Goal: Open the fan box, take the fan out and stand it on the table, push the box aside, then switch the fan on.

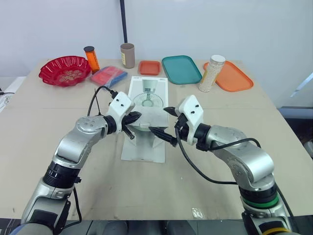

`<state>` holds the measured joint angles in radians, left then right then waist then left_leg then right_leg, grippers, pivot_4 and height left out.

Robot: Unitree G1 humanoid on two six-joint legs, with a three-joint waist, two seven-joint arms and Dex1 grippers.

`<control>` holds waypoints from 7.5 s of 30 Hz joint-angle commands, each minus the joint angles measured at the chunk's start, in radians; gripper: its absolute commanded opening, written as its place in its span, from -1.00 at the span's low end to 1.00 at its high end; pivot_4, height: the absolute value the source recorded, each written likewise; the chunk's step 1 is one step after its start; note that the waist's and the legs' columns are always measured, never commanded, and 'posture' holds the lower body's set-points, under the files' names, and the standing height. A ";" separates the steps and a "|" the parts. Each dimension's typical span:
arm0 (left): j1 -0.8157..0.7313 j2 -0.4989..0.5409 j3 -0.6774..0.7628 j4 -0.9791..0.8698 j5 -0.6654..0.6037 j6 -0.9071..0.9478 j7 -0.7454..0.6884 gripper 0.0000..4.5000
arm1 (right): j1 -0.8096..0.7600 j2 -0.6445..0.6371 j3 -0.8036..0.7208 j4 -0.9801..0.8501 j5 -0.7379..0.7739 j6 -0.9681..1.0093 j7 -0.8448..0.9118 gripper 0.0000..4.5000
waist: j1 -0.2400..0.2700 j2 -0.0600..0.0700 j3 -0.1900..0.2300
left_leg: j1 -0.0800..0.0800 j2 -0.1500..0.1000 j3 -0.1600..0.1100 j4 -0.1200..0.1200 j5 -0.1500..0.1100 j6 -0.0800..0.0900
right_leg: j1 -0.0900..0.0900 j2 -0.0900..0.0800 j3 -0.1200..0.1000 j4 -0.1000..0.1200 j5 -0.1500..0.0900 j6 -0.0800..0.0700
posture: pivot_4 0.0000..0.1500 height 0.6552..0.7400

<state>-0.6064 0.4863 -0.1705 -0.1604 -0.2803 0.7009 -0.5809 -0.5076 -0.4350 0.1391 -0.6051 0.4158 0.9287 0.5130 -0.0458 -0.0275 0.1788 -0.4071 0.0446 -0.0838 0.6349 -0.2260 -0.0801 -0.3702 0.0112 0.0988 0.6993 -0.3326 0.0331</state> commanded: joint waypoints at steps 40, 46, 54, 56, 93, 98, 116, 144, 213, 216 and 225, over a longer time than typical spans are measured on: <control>-0.024 -0.059 0.015 0.022 0.048 -0.028 -0.014 -1.00 | 0.148 0.177 -0.150 -0.167 0.120 0.486 -0.297 -0.98 | -0.001 0.000 0.000 | 0.000 0.000 0.000 -0.001 0.000 0.000 | 0.000 0.000 0.000 0.000 0.000 0.000 | 1.00 1.00; -0.025 -0.060 0.017 0.033 0.052 -0.035 -0.023 -1.00 | -0.007 0.125 -0.209 -0.197 0.170 0.482 -0.244 -0.98 | -0.003 0.000 0.000 | 0.000 0.000 0.000 -0.001 0.000 0.000 | 0.000 0.000 0.001 0.000 0.000 0.000 | 1.00 1.00; -0.023 -0.075 0.018 0.038 0.058 -0.046 -0.011 -1.00 | -0.115 0.171 -0.073 -0.040 0.130 0.402 -0.241 -0.98 | -0.002 0.001 0.000 | 0.000 0.000 0.000 -0.002 0.000 0.000 | -0.001 0.000 0.001 -0.001 0.000 0.000 | 1.00 1.00; -0.016 -0.075 0.020 0.027 0.058 -0.042 -0.007 -1.00 | -0.109 0.158 -0.033 -0.002 0.123 0.372 -0.222 -0.98 | -0.002 0.000 0.000 | 0.000 0.000 0.000 -0.001 0.000 0.000 | -0.001 0.000 0.001 -0.001 0.000 0.000 | 1.00 1.00; 0.003 -0.110 0.042 0.024 0.065 -0.067 0.015 -1.00 | 0.010 0.002 0.067 0.168 -0.058 0.186 -0.223 -0.98 | -0.001 0.000 0.000 | 0.000 0.000 0.001 -0.001 0.000 0.000 | 0.000 0.000 0.001 -0.001 0.000 0.001 | 1.00 1.00; 0.007 -0.112 0.040 0.026 0.069 -0.074 0.019 -1.00 | -0.013 0.031 0.087 0.235 -0.094 0.132 -0.214 -0.98 | -0.002 0.000 0.000 | 0.000 0.000 0.001 -0.001 0.000 0.000 | 0.000 0.000 0.001 -0.001 0.000 0.001 | 1.00 1.00; -0.025 -0.103 0.118 -0.007 0.024 -0.043 0.034 -1.00 | 0.037 0.042 0.048 0.171 -0.125 0.148 -0.196 -0.98 | -0.002 0.000 0.000 | 0.000 0.000 0.001 -0.001 0.000 0.000 | -0.001 0.000 0.001 -0.001 0.000 0.001 | 1.00 1.00; 0.326 0.012 0.415 -0.577 -0.362 0.299 0.105 -1.00 | -0.096 0.149 -0.019 0.194 -0.037 0.014 -0.122 -0.98 | -0.001 -0.001 0.001 | 0.000 0.000 0.001 -0.002 0.001 -0.002 | 0.000 0.000 0.001 -0.001 0.000 0.001 | 1.00 1.00; 0.218 0.026 0.123 -0.179 0.011 0.001 0.154 -1.00 | -0.128 0.198 0.082 0.526 -0.276 -0.224 -0.093 -0.98 | -0.002 -0.001 0.000 | 0.002 0.001 0.001 -0.004 0.001 -0.003 | 0.000 0.000 0.001 -0.001 0.000 0.000 | 1.00 1.00; 0.227 0.012 0.122 -0.217 -0.015 -0.003 0.128 -1.00 | -0.135 0.195 0.082 0.547 -0.287 -0.240 -0.091 -0.98 | -0.002 -0.001 0.000 | 0.002 0.000 0.001 -0.004 0.001 -0.003 | 0.000 0.000 0.001 -0.001 0.000 0.000 | 1.00 1.00; 0.285 0.028 0.166 -0.254 -0.030 0.004 0.117 -1.00 | -0.142 0.188 0.088 0.594 -0.309 -0.279 -0.075 -0.98 | -0.003 -0.001 0.000 | 0.003 0.001 0.001 -0.004 0.002 -0.003 | 0.000 0.000 0.002 -0.001 0.000 -0.001 | 1.00 1.00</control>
<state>-0.3216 0.4945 -0.0448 -0.3993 -0.3212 0.7207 -0.4671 -0.6592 -0.2346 0.2234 -0.0486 0.1306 0.6381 0.4371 -0.0484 -0.0281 0.1786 -0.4044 0.0456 -0.0827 0.6308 -0.2245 -0.0829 -0.3704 0.0117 0.1003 0.6988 -0.3320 0.0325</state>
